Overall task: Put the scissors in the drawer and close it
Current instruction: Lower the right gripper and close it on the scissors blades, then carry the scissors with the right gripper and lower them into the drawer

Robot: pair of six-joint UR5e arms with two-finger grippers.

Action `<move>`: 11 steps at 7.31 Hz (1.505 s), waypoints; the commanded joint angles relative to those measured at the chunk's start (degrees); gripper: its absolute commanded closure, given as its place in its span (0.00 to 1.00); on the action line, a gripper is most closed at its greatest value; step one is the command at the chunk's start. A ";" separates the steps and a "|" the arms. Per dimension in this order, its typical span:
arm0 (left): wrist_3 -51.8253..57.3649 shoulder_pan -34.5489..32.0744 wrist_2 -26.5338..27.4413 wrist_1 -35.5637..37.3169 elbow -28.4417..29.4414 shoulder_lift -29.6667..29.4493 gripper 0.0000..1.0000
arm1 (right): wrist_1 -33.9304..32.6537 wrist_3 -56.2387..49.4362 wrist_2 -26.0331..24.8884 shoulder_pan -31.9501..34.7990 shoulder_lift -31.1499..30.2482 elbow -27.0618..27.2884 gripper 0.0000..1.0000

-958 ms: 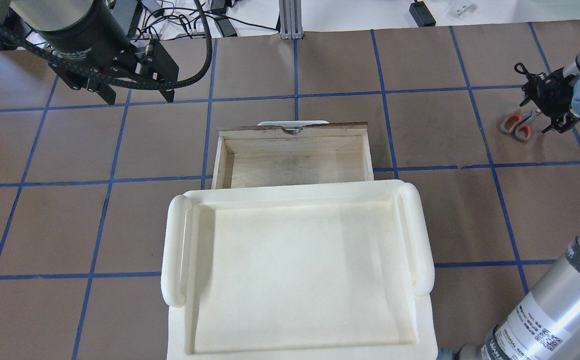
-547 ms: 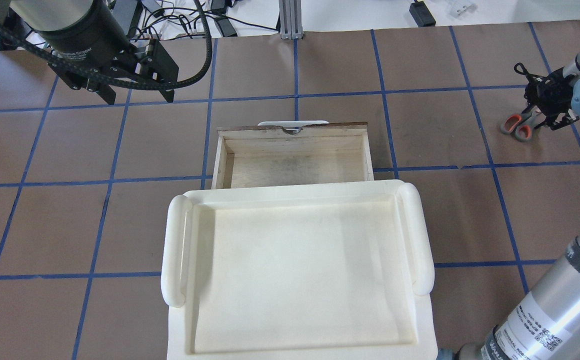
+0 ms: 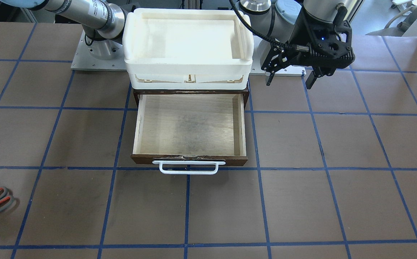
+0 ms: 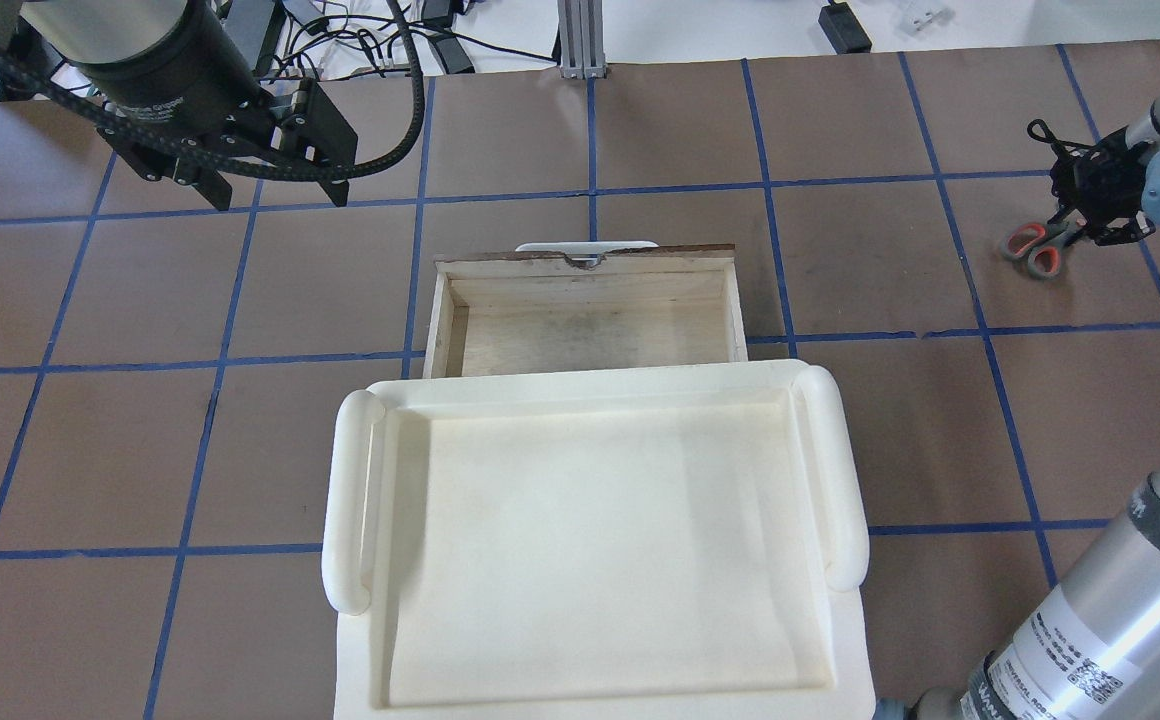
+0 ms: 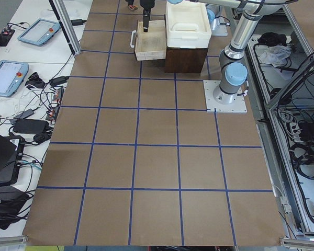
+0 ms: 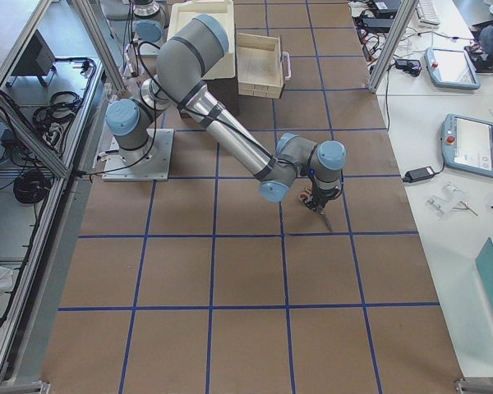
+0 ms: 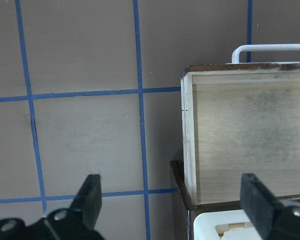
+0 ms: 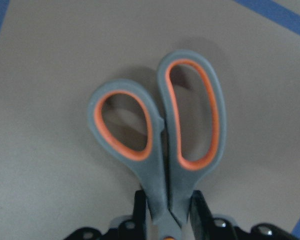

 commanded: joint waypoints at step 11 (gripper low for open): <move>0.14 0.00 0.49 -0.09 -0.09 0.26 0.00 | 30.26 55.20 -2.31 38.80 -24.13 0.06 1.00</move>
